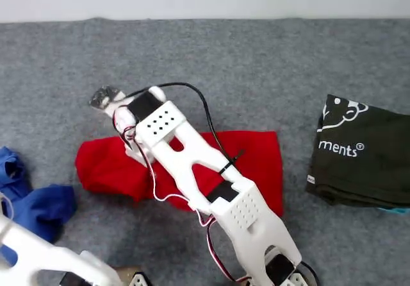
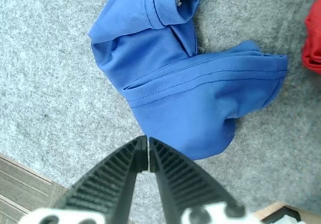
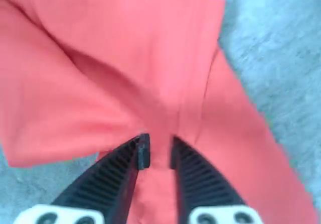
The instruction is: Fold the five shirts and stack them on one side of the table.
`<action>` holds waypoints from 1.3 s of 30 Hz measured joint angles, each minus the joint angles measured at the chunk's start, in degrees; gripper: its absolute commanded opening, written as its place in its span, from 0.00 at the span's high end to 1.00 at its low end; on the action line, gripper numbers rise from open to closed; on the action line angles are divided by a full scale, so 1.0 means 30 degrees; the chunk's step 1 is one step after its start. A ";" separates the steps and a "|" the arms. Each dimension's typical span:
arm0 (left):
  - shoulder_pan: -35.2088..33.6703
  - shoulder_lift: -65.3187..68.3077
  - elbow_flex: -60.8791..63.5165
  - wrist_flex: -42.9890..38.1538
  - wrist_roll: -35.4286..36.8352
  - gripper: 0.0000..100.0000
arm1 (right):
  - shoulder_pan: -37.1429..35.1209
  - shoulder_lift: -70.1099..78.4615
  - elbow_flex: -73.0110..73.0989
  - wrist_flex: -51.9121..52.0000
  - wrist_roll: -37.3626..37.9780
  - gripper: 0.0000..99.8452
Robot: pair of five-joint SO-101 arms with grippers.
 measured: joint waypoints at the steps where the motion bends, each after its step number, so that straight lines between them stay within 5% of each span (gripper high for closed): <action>1: 0.0000 0.0000 0.0000 0.0000 0.0000 0.98 | 0.0117 0.0352 -0.0234 -0.0264 0.0000 0.99; 15: 0.0000 0.0000 0.0000 0.0000 0.0000 0.98 | 0.0293 0.1846 -0.3194 0.0293 0.0000 0.99; 20: 0.0000 0.0000 0.0000 0.0000 0.0000 0.98 | -0.1495 -0.0410 0.0615 0.0293 0.0000 0.98; 27: 0.0000 0.0000 0.0000 0.0000 0.0000 0.98 | -0.5040 -0.2960 0.4982 0.0293 0.0000 0.75; 39: 0.0000 0.0000 0.0000 0.0000 0.0000 0.98 | -0.8967 -0.3077 0.5626 0.0293 0.0000 0.77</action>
